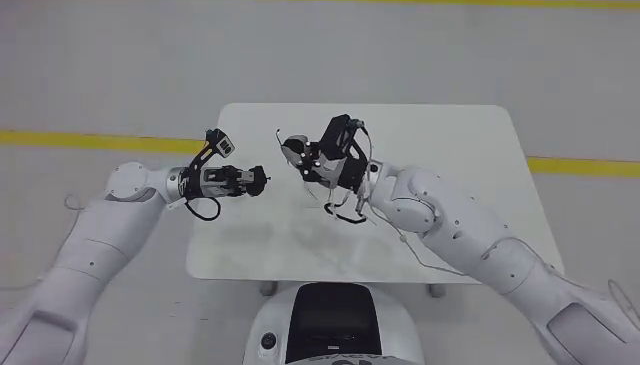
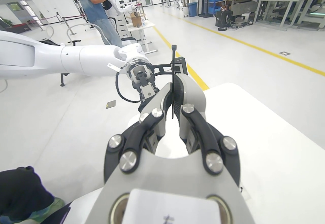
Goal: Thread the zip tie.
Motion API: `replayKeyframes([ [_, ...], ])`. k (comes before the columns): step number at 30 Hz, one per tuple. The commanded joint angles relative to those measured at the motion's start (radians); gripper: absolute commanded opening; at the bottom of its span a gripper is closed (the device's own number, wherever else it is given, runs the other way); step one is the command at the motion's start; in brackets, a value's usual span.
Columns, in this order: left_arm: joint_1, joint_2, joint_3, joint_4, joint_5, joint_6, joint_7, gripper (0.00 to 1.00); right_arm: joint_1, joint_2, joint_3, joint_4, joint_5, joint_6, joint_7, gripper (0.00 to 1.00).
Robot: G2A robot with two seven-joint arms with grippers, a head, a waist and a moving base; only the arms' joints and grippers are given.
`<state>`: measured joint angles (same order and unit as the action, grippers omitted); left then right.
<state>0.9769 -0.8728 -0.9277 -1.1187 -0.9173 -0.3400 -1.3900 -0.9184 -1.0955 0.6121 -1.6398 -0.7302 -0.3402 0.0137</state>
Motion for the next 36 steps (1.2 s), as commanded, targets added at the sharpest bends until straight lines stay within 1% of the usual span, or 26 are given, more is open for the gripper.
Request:
replayKeyframes([
  [1, 0.0, 0.0, 0.0, 0.0, 0.0, 0.0, 0.0, 0.0, 0.007, 0.004, -0.024, 0.007, -0.036, 0.0, -0.047, 0.0],
  [4, 0.0, 0.0, 0.0, 0.0, 0.0, 0.0, 0.0, 0.0, 0.029, 0.01, -0.067, 0.031, -0.088, 0.0, -0.123, 0.0],
  [7, 0.0, 0.0, 0.0, 0.0, 0.0, 0.0, 0.0, 0.0, 0.057, 0.015, -0.109, 0.067, -0.116, 0.0, -0.188, 0.0],
  [12, 0.0, 0.0, 0.0, 0.0, 0.0, 0.0, 0.0, 0.0, 0.098, 0.019, -0.179, 0.099, -0.143, 0.0, -0.316, 0.0],
  [15, 0.0, 0.0, 0.0, 0.0, 0.0, 0.0, 0.0, 0.0, 0.125, 0.023, -0.231, 0.111, -0.165, 0.0, -0.366, 0.0],
  [29, 0.0, 0.0, 0.0, 0.0, 0.0, 0.0, 0.0, 0.0, 0.123, 0.023, -0.23, 0.111, -0.166, 0.002, -0.364, 0.0],
  [32, 0.0, 0.0, 0.0, 0.0, 0.0, 0.0, 0.0, 0.0, 0.107, 0.022, -0.21, 0.113, -0.212, 0.007, -0.346, 0.0],
  [33, 0.0, 0.0, 0.0, 0.0, 0.0, 0.0, 0.0, 0.0, 0.103, 0.022, -0.207, 0.112, -0.226, 0.0, -0.349, 0.0],
  [36, 0.0, 0.0, 0.0, 0.0, 0.0, 0.0, 0.0, 0.0, 0.099, 0.018, -0.218, 0.112, -0.258, 0.0, -0.37, 0.0],
])
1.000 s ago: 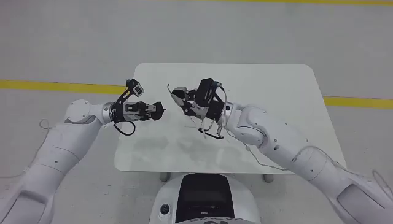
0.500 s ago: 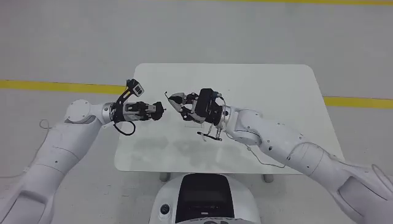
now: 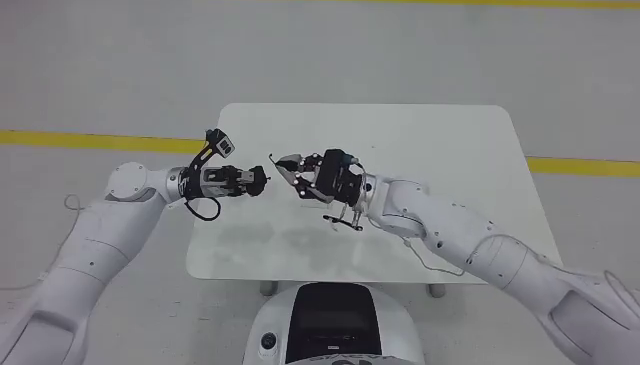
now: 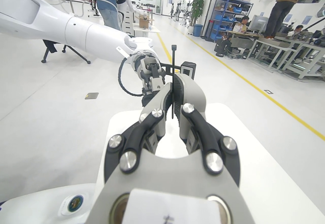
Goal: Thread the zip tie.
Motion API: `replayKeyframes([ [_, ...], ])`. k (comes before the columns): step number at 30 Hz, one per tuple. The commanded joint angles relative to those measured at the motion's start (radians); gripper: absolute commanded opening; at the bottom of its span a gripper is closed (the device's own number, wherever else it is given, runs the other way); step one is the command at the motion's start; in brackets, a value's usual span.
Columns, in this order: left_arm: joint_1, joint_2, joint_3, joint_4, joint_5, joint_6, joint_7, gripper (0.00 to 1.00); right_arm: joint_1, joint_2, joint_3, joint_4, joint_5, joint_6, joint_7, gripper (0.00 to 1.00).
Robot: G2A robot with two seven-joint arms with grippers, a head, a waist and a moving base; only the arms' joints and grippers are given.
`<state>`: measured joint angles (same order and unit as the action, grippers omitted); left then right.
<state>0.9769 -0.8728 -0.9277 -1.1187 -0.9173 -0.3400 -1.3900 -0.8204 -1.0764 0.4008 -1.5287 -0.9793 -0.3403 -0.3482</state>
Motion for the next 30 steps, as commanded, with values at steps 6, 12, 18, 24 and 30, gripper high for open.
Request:
replayKeyframes([
  [6, 0.0, 0.0, 0.0, 0.0, 0.0, 0.0, 0.0, 0.0, 0.049, -0.012, -0.083, 0.04, -0.044, 0.0, -0.087, 0.0],
  [12, 0.0, 0.0, 0.0, 0.0, 0.0, 0.0, 0.0, 0.0, 0.085, -0.022, -0.131, 0.074, -0.042, 0.0, -0.161, 0.0],
  [18, 0.0, 0.0, 0.0, 0.0, 0.0, 0.0, 0.0, 0.0, 0.085, -0.022, -0.131, 0.074, -0.042, 0.0, -0.161, 0.0],
  [24, 0.0, 0.0, 0.0, 0.0, 0.0, 0.0, 0.0, 0.0, 0.058, -0.028, -0.094, 0.07, -0.061, 0.0, -0.148, 0.0],
  [30, 0.0, 0.0, 0.0, 0.0, 0.0, 0.0, 0.0, 0.0, 0.054, -0.045, -0.089, 0.083, -0.068, 0.0, -0.158, 0.0],
])
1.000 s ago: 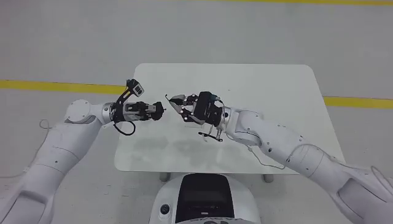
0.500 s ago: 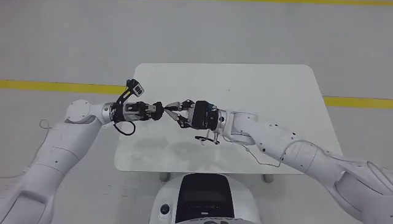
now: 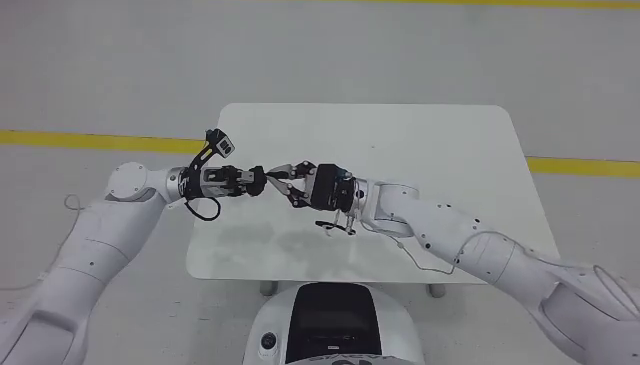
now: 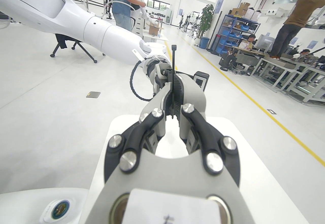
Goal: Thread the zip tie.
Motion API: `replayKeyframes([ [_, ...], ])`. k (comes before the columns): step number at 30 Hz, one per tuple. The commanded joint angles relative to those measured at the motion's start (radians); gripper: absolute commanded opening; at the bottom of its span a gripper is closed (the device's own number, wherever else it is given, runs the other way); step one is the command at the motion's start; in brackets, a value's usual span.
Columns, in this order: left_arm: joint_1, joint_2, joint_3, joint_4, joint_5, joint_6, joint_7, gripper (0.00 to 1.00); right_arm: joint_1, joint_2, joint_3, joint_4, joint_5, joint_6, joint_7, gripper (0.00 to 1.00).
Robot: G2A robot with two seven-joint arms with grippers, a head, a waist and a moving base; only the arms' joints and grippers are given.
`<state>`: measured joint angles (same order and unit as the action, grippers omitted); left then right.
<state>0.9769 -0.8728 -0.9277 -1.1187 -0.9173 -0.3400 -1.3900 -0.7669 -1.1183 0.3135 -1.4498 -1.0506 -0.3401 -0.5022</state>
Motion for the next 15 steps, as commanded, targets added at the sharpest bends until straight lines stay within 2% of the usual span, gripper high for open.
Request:
replayKeyframes([
  [1, 0.0, 0.0, 0.0, 0.0, 0.0, 0.0, 0.0, 0.0, 0.003, -0.006, -0.004, 0.011, 0.004, 0.0, -0.008, 0.0],
  [4, 0.0, 0.0, 0.0, 0.0, 0.0, 0.0, 0.0, 0.0, 0.005, -0.014, -0.007, 0.028, 0.012, 0.0, -0.043, 0.0],
  [15, 0.0, 0.0, 0.0, 0.0, 0.0, 0.0, 0.0, 0.0, 0.005, -0.014, -0.007, 0.028, 0.012, 0.0, -0.043, 0.0],
])
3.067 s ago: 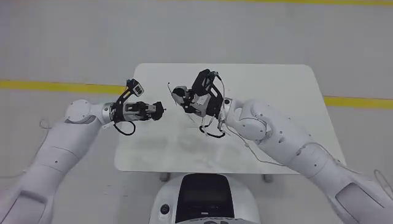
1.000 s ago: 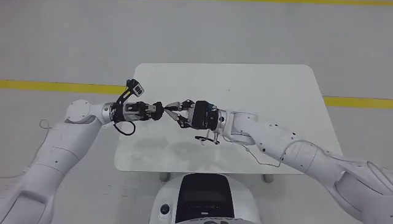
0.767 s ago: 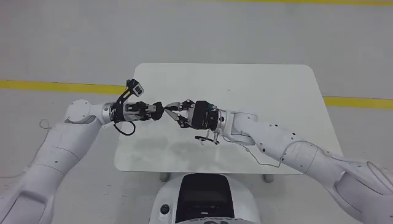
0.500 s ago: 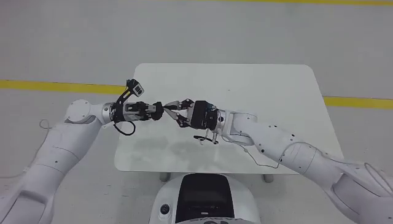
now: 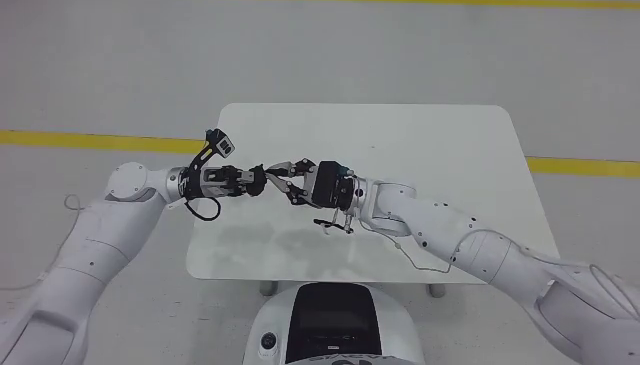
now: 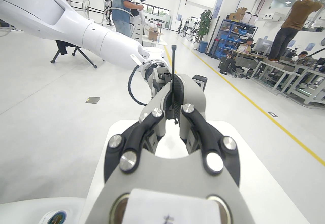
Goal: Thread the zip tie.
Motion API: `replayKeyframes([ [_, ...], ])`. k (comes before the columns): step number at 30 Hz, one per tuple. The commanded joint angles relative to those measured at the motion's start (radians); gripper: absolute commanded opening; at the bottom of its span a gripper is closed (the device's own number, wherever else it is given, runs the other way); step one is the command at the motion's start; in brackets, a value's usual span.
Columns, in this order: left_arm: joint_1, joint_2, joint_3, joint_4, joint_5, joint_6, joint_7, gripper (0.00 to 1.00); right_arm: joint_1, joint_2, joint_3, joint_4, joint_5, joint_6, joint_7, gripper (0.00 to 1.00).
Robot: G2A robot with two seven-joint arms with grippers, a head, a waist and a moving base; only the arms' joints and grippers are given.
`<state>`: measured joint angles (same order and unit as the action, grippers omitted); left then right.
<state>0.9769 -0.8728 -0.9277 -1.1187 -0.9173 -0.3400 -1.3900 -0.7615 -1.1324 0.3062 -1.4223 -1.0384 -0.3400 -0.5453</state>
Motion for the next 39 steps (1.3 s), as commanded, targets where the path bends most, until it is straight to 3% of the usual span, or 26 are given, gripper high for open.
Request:
replayKeyframes([
  [1, 0.0, 0.0, 0.0, 0.0, 0.0, 0.0, 0.0, 0.0, 0.0, 0.0, 0.0, 0.0, 0.0, 0.0, 0.0, 0.0],
  [12, 0.008, 0.0, 0.001, -0.013, 0.001, 0.013, 0.014, 0.0, 0.0, 0.0, 0.0, 0.0, 0.0, 0.0, 0.0, 0.0],
  [17, 0.023, 0.007, -0.013, -0.02, 0.009, 0.02, 0.0, 0.0, 0.0, 0.0, 0.0, 0.0, 0.0, 0.0, 0.0, 0.0],
  [25, 0.039, 0.029, -0.003, -0.051, -0.053, 0.019, 0.0, 0.0, 0.0, 0.0, 0.0, 0.0, 0.0, 0.0, 0.0, 0.0],
  [39, -0.011, 0.075, 0.098, -0.055, -0.091, 0.0, 0.0, 0.0, 0.0, 0.0, 0.0, 0.0, 0.0, 0.0, 0.0, 0.0],
])
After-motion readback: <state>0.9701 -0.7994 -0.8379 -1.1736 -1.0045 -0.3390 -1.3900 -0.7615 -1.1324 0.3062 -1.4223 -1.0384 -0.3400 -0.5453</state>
